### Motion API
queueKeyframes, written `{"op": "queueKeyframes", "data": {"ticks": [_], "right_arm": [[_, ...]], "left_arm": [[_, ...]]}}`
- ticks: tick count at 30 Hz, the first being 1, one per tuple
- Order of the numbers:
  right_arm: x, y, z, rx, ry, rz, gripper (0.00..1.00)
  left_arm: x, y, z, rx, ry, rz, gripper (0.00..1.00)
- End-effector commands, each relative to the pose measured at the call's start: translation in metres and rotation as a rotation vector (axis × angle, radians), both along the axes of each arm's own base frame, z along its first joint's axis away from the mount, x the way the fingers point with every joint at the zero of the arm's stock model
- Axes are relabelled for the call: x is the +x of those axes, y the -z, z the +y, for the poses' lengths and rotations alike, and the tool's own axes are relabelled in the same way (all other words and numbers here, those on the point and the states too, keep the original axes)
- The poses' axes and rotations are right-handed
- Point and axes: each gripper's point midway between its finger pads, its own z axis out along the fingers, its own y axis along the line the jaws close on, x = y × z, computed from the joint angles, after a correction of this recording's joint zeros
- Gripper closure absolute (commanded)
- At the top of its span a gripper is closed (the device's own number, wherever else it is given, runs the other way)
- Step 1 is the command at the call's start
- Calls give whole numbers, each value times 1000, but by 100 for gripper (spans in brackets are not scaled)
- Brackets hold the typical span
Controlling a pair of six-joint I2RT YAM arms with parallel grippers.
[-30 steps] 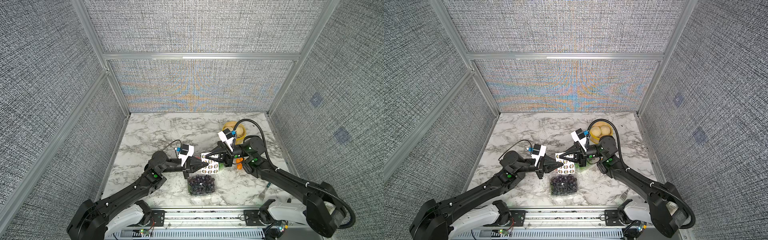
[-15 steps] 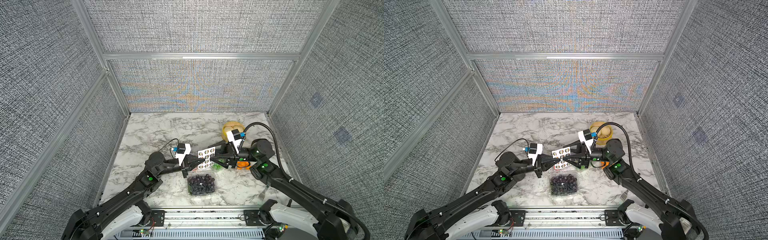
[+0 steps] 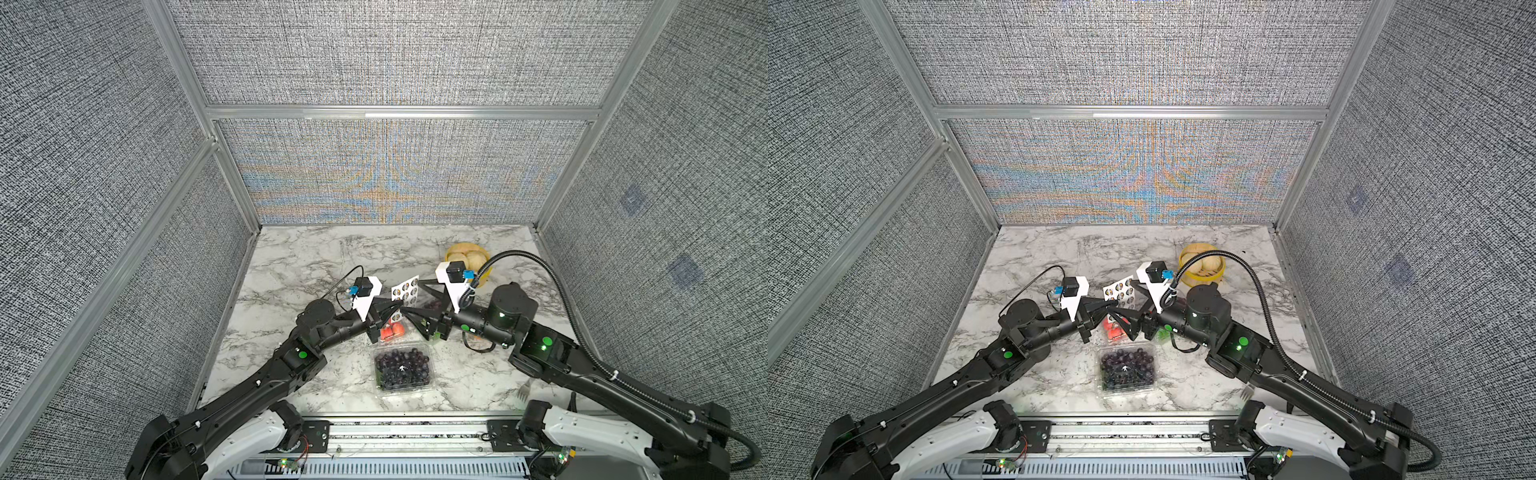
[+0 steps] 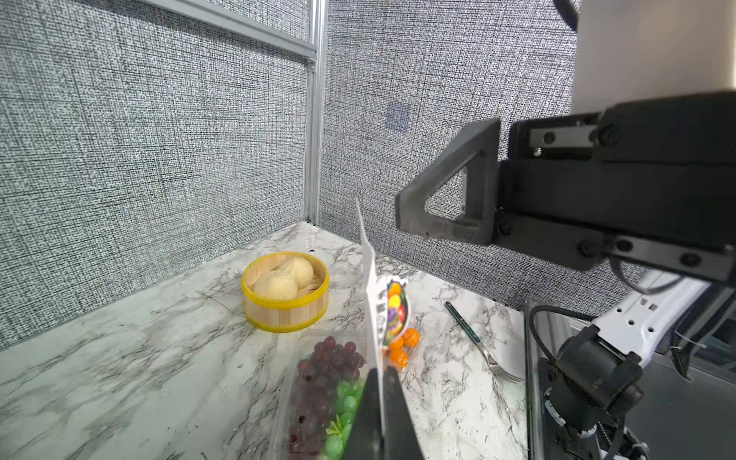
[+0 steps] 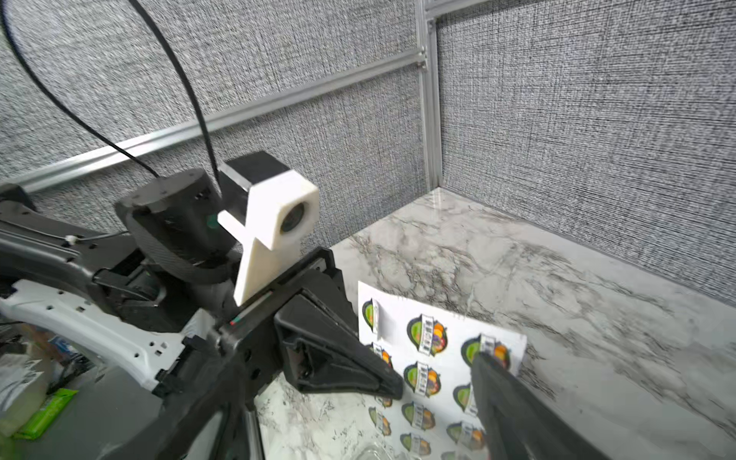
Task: Label fruit boxes
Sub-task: Tear off the label from the label sticker.
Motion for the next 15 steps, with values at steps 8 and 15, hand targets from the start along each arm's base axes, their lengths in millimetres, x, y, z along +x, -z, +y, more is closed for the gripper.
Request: {"op": "queueKeyframes", "data": {"ticks": [8, 15], "right_arm": [[4, -7, 13, -24, -4, -77, 37], [13, -6, 23, -35, 4, -70, 51]], "left_arm": [[6, -1, 0, 13, -26, -1, 100], [3, -2, 2, 4, -24, -3, 100]]}}
